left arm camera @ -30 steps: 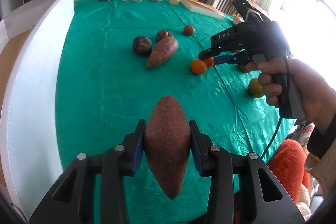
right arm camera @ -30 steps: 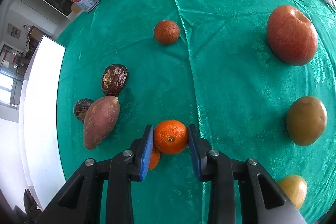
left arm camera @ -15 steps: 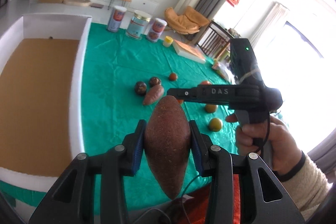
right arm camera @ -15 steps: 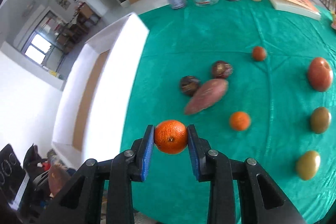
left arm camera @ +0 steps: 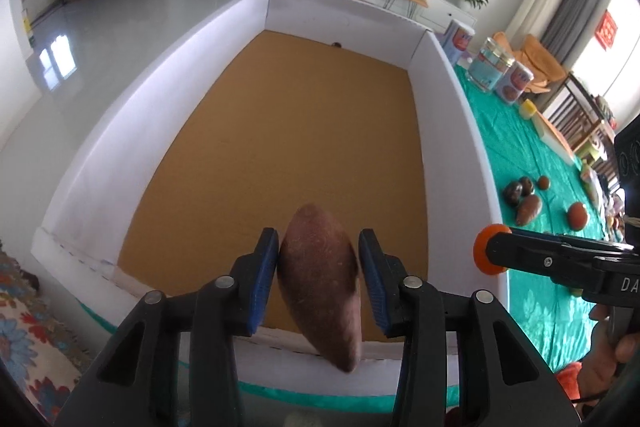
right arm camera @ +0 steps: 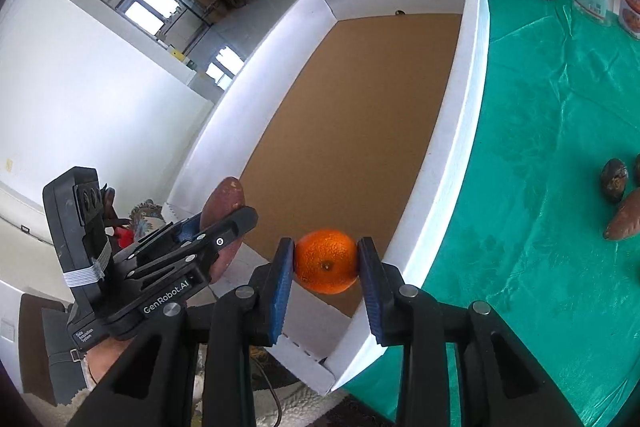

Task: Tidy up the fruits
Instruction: 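Carry both fruits over the white box and open both tools to drop them, then withdraw both tools from the box back over the table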

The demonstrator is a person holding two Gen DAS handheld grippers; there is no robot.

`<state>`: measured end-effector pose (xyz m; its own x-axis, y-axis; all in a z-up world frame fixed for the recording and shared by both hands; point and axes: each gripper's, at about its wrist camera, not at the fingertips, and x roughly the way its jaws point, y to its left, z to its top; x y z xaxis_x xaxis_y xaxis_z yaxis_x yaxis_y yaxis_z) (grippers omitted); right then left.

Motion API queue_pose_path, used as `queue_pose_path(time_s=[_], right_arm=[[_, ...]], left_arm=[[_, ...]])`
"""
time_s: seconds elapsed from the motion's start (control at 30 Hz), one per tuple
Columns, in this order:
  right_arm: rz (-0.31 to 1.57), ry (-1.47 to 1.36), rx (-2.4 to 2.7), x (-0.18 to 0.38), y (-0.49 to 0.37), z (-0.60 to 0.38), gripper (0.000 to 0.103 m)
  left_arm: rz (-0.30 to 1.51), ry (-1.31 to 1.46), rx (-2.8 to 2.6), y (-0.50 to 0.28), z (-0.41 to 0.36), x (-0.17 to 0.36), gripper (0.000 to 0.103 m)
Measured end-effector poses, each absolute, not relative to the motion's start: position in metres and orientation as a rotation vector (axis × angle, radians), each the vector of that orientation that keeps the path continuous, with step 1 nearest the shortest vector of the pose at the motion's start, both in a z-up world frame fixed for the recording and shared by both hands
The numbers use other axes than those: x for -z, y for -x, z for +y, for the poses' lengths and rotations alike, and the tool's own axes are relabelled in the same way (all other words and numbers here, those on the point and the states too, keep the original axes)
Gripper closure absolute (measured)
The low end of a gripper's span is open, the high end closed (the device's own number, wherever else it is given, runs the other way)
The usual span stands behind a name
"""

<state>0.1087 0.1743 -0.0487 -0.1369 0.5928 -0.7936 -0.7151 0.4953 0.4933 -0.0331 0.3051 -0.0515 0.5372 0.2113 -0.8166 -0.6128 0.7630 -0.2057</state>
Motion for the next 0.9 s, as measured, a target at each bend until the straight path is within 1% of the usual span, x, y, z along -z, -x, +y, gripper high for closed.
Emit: queue_pose_path(time_s=[0.03, 0.07, 0.1, 0.17, 0.3, 0.33, 0.37, 0.43, 0.57, 0.63, 0.7, 0.9], right_arm=[[1.285, 0.089, -1.148, 0.05, -0.11, 0.172, 0.064], [1.284, 0.063, -1.158, 0.05, -0.111, 0.169, 0.058], [1.265, 0.055, -1.147, 0.047, -0.112, 0.165, 0.046], [1.196, 0.054, -1.12, 0.037, -0.112, 0.15, 0.032], [1.069, 0.061, -1.088, 0.02, -0.11, 0.103, 0.028], [1.033, 0.077, -1.056, 0.021, -0.109, 0.088, 0.025], [1.0, 0.099, -1.02, 0.022, -0.11, 0.072, 0.023], [0.95, 0.139, -0.937, 0.032, -0.104, 0.037, 0.023], [0.93, 0.129, -0.759, 0.06, -0.101, -0.038, 0.023], [0.934, 0.1, -0.68, 0.073, -0.099, -0.07, 0.023], [0.926, 0.067, -0.617, 0.077, -0.1, -0.098, 0.023], [0.888, -0.061, -0.528, 0.081, -0.098, -0.148, 0.023]], left_arm=[[0.868, 0.511, -0.527, 0.032, 0.305, 0.052, 0.04], [0.851, 0.513, -0.537, 0.032, 0.304, 0.05, 0.029], [0.832, 0.513, -0.543, 0.032, 0.301, 0.047, 0.026], [0.807, 0.499, -0.524, 0.028, 0.295, 0.042, 0.024], [0.718, 0.388, -0.445, 0.016, 0.258, 0.018, 0.024], [0.692, 0.35, -0.421, 0.011, 0.244, 0.012, 0.023], [0.669, 0.318, -0.381, 0.005, 0.231, 0.006, 0.019], [0.638, 0.248, -0.299, -0.008, 0.205, 0.0, 0.014], [0.655, 0.08, -0.294, -0.035, 0.169, 0.016, 0.014], [0.71, 0.019, -0.314, -0.048, 0.159, 0.033, 0.014], [0.75, -0.031, -0.34, -0.054, 0.153, 0.043, 0.014], [0.778, -0.176, -0.425, -0.047, 0.146, 0.054, 0.014]])
